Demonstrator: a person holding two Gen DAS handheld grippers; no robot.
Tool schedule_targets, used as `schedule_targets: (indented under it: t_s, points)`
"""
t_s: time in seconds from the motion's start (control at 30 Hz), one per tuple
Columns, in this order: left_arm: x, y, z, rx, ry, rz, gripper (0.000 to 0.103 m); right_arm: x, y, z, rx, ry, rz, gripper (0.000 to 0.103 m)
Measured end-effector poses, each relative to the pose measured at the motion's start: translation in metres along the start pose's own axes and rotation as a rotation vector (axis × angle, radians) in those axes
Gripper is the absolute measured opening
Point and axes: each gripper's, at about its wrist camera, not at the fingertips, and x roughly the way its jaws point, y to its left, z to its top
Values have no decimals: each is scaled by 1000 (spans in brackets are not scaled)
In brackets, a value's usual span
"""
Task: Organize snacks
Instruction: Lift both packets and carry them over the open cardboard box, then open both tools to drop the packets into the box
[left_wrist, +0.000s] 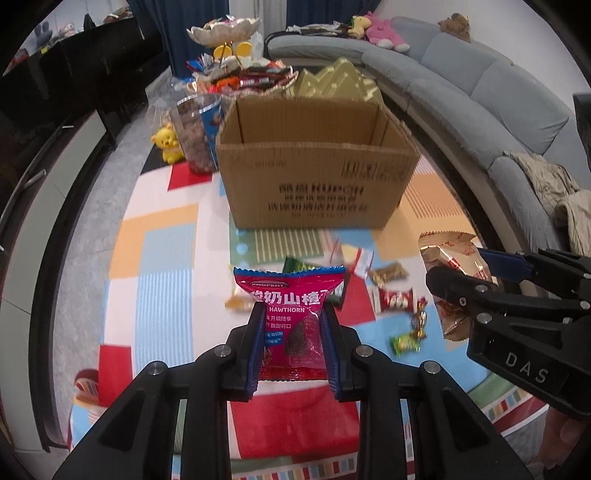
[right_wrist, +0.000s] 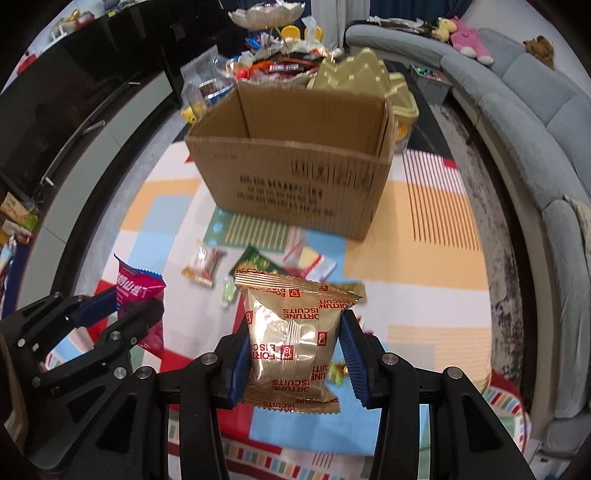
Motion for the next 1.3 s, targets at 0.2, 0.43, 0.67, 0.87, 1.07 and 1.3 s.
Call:
schedule_targets:
  t_s: [0.2,0.43,0.67,0.87,1.07,1.3]
  points:
    - [-5,5,30,-10,-27,-6,29,-11,-4,25,-6,-47,-10,46]
    - [-9,7,65,-16,-59,-19,29,-25,-5,56,-19,-114,-28,46]
    - [-8,13,107,-25,-96,-18,29,-29,-6,89,-30,-166,-43,46]
    - [-1,17,137,-24,-120,-5,29,-27,-12,119,-23,-208,-54,46]
    - [14,20,159,-25,-122,0,29,-18,-16,145,-36,-233,-74,46]
    - [37,27,181,-36,-121,1,29,6,-25,167,-17,-221,-70,46]
